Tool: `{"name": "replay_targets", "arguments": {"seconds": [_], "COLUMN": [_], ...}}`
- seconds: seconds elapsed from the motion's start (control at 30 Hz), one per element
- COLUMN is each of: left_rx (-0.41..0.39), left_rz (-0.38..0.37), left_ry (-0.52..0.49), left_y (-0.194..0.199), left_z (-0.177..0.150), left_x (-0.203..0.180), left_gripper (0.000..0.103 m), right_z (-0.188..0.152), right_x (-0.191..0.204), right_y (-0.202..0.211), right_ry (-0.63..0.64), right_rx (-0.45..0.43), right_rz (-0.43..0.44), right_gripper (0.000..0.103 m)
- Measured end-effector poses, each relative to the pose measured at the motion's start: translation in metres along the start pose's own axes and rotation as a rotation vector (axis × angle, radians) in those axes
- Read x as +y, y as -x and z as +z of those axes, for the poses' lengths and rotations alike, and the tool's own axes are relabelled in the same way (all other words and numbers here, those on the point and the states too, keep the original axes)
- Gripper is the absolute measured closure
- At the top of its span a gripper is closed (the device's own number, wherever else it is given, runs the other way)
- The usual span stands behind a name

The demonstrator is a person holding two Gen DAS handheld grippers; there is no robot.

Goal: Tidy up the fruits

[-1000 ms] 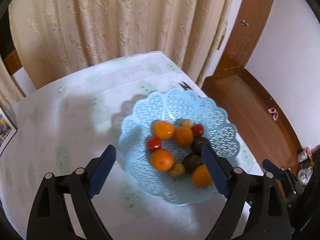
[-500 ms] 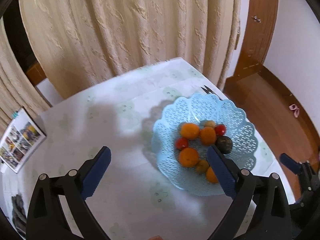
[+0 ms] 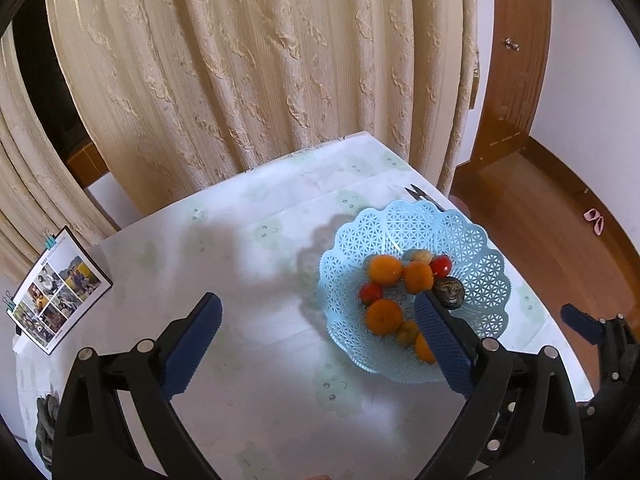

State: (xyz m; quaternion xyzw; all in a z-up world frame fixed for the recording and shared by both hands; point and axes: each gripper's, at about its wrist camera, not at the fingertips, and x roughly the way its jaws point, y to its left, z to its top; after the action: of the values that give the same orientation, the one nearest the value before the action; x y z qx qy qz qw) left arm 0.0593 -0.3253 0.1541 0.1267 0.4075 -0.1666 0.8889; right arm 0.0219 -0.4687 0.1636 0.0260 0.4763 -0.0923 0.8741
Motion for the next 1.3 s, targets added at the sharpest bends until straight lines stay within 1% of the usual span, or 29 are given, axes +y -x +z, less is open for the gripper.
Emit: {"name": "replay_targets", "arguments": {"seconds": [0.13, 0.17, 0.4, 0.67, 0.97, 1.03, 1.13, 1.23, 1.3], "left_rx": [-0.015, -0.017, -0.012, -0.001, 0.001, 0.001, 0.022, 0.054, 0.089], "left_rz": [0.048, 0.051, 0.02, 0.046, 0.038, 0.035, 0.019, 0.018, 0.042], "left_ry": [-0.035, -0.04, -0.02, -0.03, -0.027, -0.022, -0.011, 0.04, 0.084], "left_y": [0.004, 0.005, 0.01, 0.01, 0.012, 0.013, 0.011, 0.005, -0.004], "left_z": [-0.002, -0.003, -0.006, -0.011, -0.014, -0.015, -0.019, -0.027, -0.04], "left_x": [-0.004, -0.005, -0.002, -0.005, -0.006, -0.005, 0.0, 0.014, 0.031], "left_gripper": [0.007, 0.007, 0.007, 0.007, 0.007, 0.007, 0.007, 0.007, 0.007], "right_z": [0.0, 0.0, 0.002, -0.001, -0.005, -0.007, -0.012, -0.022, -0.032], "right_x": [0.001, 0.002, 0.004, 0.007, 0.007, 0.008, 0.013, 0.023, 0.036], "right_y": [0.003, 0.005, 0.01, 0.012, 0.012, 0.011, 0.007, -0.002, -0.01], "right_ry": [-0.005, 0.0, 0.005, 0.013, 0.015, 0.018, 0.033, 0.053, 0.088], "right_rx": [-0.004, -0.008, -0.021, -0.02, -0.014, -0.009, 0.01, 0.042, 0.074], "right_rz": [-0.001, 0.0, 0.004, 0.01, 0.019, 0.032, 0.06, 0.109, 0.138], "right_gripper": [0.003, 0.003, 0.003, 0.003, 0.003, 0.003, 0.003, 0.003, 0.003]}}
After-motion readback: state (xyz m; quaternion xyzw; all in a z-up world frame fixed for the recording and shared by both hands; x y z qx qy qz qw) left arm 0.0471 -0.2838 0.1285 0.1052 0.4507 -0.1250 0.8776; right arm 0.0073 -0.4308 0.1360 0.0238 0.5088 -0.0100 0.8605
